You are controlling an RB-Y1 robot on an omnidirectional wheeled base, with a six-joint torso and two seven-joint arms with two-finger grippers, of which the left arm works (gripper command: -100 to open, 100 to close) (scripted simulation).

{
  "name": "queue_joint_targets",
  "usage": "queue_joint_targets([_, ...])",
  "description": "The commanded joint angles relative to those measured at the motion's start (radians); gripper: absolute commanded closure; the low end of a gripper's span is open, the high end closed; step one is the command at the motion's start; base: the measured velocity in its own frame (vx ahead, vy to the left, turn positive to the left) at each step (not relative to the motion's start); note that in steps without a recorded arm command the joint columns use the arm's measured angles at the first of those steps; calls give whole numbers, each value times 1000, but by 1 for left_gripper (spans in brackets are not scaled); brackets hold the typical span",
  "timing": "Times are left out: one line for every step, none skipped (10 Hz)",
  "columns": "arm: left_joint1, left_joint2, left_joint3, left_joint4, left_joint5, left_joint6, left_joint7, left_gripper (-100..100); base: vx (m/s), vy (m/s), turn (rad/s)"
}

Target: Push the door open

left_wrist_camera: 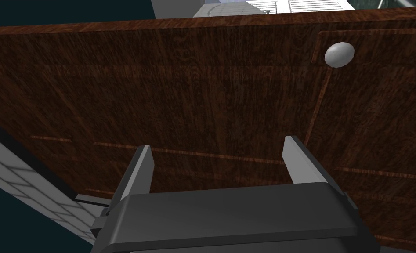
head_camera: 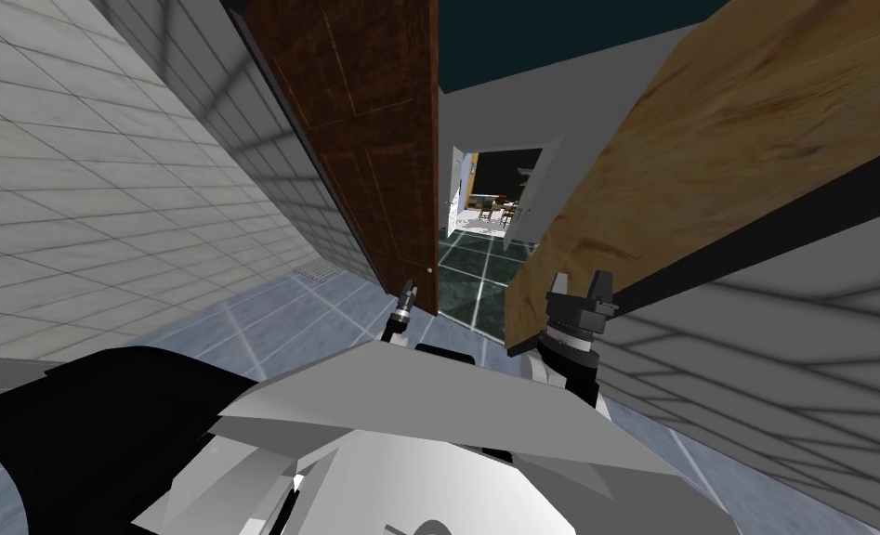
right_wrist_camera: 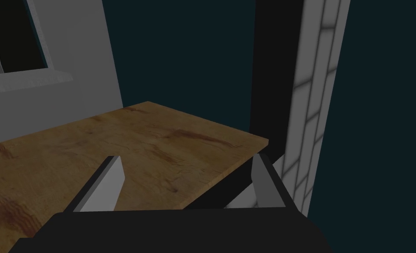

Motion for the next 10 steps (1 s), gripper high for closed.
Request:
queue_joint_targets([-18,1,-5,50,-1,-11,2,-100,47,54,-70])
queue_joint_targets([-27,0,-12,87,-3,-18,3,-100,73,80,-94])
queue_joint_targets([-35,0,-18,118,-5,-25,3,-100,74,102,-80])
queue_joint_targets([-35,0,-18,126,-5,-25,3,-100,52,72,-23])
queue_joint_targets([-44,-1,-24,161,-7,-31,4,-100,47,55,-49])
queue_joint_targets([-52,-1,-30,193,-9,-37,4,-100,56,60,-75])
queue_joint_targets([-60,-2,-36,225,-11,-43,4,-100,65,78,-83])
queue_joint_targets([-67,-3,-41,256,-13,-49,5,-100,79,103,-79])
queue_joint_targets([-74,-4,-46,284,-14,-54,5,-100,93,97,-66])
queue_joint_targets([-81,-5,-51,312,-16,-59,6,-100,104,78,-72])
